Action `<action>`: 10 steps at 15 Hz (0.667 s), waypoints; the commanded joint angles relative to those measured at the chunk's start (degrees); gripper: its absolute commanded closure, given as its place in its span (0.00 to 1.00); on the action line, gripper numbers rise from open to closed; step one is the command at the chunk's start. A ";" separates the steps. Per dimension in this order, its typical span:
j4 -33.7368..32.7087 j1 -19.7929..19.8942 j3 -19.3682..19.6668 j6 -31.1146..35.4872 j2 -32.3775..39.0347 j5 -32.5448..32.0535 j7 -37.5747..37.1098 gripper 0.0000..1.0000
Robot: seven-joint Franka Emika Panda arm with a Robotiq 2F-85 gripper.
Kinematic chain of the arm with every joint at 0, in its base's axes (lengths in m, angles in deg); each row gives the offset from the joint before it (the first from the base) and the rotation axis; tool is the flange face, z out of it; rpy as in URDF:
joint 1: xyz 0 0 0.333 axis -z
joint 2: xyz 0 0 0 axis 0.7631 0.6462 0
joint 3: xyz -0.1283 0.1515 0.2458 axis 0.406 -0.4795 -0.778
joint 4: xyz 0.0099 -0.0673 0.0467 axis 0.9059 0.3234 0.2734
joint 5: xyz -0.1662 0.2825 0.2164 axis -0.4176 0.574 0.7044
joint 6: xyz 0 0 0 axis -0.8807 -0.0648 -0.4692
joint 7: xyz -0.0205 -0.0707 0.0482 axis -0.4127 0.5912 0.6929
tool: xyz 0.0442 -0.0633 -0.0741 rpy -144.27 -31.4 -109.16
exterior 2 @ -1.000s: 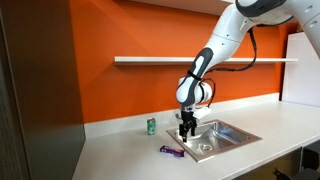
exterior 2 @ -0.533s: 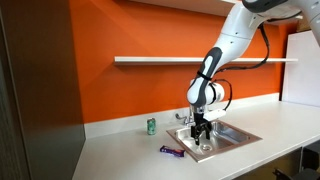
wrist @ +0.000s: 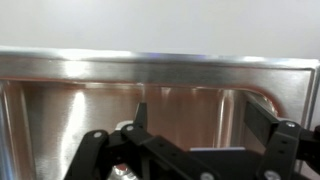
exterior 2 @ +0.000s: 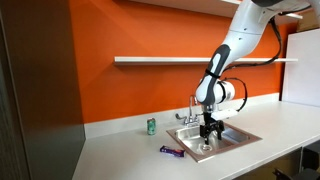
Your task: Remove the chocolate from the sink
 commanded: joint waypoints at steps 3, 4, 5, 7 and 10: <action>0.91 0.72 0.60 -0.16 -0.97 -0.25 -1.33 0.00; 1.14 0.86 0.88 -0.16 -1.13 -0.26 -1.48 0.00; 1.30 1.03 0.99 -0.16 -1.22 -0.25 -1.49 0.00; 1.44 1.15 1.02 -0.16 -1.29 -0.23 -1.52 0.00; 1.47 1.15 1.03 -0.16 -1.30 -0.23 -1.57 0.00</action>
